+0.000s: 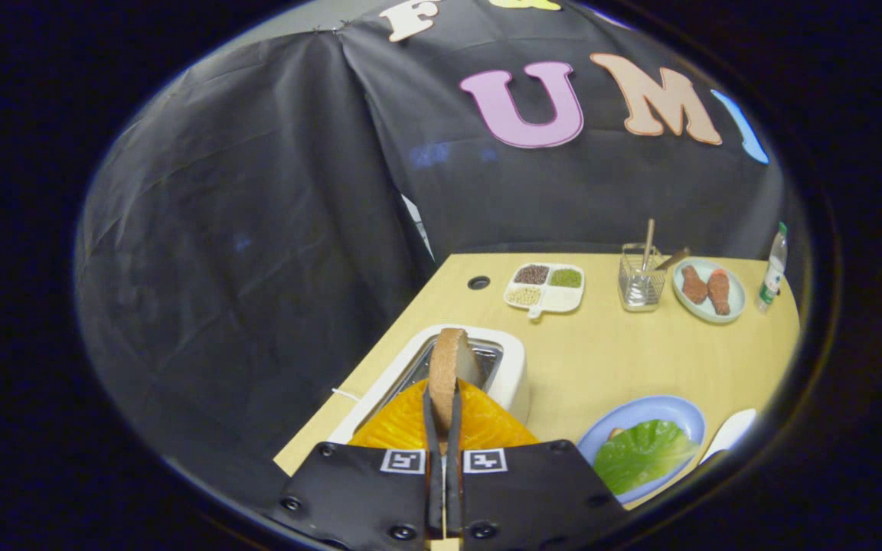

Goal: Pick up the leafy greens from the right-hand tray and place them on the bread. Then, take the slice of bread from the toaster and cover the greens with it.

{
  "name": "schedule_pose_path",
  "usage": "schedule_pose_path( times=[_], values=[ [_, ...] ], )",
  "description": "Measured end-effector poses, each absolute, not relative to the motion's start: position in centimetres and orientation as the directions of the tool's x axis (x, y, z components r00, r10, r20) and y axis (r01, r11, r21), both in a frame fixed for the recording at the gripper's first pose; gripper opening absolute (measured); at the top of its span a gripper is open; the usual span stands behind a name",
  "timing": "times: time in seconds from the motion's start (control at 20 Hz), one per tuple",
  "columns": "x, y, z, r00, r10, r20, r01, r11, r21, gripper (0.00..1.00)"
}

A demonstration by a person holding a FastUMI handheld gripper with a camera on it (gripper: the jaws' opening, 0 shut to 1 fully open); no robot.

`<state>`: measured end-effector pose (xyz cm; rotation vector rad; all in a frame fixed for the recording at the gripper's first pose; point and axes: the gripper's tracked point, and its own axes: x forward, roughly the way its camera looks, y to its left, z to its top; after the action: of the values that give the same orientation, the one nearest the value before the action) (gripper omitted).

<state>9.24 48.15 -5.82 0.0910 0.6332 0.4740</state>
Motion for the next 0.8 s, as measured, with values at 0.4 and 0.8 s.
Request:
schedule_pose_path(
  times=[0.4,0.8],
  values=[
    [8.4,44.8,0.4,0.771,0.487,-0.411,-0.386,0.870,0.307,0.04],
    [8.0,36.7,2.0,0.831,0.455,-0.319,-0.307,0.854,0.420,0.04]
  ],
)
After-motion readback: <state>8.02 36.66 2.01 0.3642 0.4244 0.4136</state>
